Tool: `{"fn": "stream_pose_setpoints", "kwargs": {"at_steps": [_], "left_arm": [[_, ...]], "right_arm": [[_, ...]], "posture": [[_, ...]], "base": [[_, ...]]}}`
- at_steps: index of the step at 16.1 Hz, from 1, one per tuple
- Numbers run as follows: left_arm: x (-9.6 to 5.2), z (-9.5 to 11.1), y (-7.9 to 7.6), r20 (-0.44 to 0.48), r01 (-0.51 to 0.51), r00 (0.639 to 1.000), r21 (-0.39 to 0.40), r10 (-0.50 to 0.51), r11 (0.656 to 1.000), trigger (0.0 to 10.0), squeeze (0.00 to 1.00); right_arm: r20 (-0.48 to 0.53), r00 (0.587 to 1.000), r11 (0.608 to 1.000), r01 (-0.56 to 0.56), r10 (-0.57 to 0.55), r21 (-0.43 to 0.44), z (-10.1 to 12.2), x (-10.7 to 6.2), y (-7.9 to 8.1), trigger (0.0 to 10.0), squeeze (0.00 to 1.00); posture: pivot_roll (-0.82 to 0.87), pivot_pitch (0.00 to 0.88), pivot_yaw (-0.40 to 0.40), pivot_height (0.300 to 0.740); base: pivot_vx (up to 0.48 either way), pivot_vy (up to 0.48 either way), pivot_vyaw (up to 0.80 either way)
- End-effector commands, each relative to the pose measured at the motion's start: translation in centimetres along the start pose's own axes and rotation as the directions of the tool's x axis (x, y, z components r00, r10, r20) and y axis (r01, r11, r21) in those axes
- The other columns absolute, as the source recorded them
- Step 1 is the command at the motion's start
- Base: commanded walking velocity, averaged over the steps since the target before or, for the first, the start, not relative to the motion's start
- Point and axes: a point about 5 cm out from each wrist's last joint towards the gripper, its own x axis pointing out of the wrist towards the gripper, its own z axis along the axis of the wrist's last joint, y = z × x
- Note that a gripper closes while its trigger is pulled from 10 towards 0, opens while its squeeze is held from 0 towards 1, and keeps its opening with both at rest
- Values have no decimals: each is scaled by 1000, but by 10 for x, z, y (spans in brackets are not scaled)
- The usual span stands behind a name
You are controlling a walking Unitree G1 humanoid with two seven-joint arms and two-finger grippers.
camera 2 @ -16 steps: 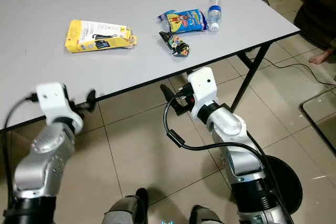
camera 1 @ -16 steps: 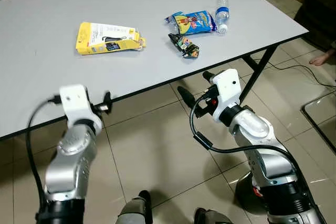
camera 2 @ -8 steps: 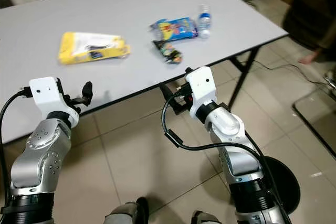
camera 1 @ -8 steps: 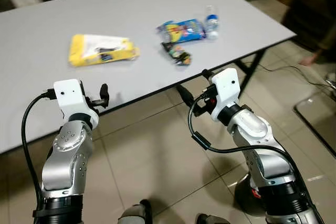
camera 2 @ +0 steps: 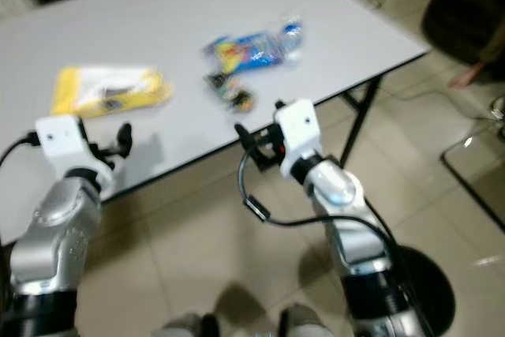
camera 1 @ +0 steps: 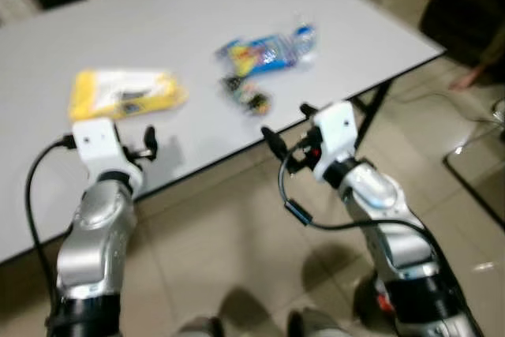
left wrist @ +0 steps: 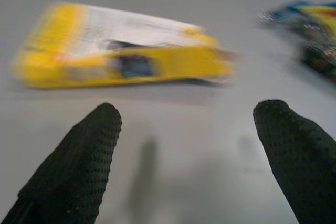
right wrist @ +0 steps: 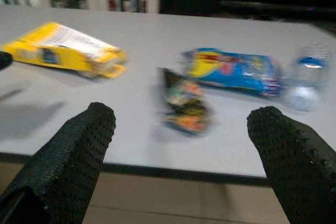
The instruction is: Picking trash to rubbish bin
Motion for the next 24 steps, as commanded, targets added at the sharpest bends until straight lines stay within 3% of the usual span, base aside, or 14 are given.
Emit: {"fn": "stream_pose_setpoints", "kwargs": {"at_steps": [1, 12, 15, 18, 22, 24], "left_arm": [[-1, 0, 4, -5, -6, 1000, 19, 6, 1000, 10000, 0], [-2, -2, 2, -15, -14, 1000, 1, 14, 1000, 10000, 0], [-3, 2, -5, 25, -22, 999, -88, 24, 996, 10000, 0], [1, 8, -8, 40, -104, 992, -247, 117, 964, 10000, 0], [1, 4, -6, 14, -136, 989, -284, 146, 949, 10000, 0], [3, 4, -2, 12, -146, 988, -234, 153, 961, 10000, 0]], "right_arm": [[7, 1000, 1000, 4, -4, -2, 1, 0, 0, 10000, 0], [-4, 1000, 1000, 7, -7, -14, 0, 0, -2, 10000, 0], [-10, 1000, 1000, 7, -7, -10, -2, 0, 0, 10000, 0], [-15, 1000, 1000, -5, 5, -8, -3, 0, 2, 10000, 0], [-20, 1000, 1000, -6, 6, -13, -2, 0, 1, 10000, 0], [-19, 1000, 1000, -7, 7, -14, -3, 0, 1, 10000, 0]], "posture": [[-73, 179, 47, 740], [-79, 184, 38, 740], [-79, 184, 38, 740], [-79, 183, 34, 740], [-79, 183, 34, 740], [-84, 181, 28, 740]], "base": [[454, 0, 0], [362, 65, 0], [0, 0, 0], [0, 0, 0], [0, 0, 0], [0, 0, 0]]}}
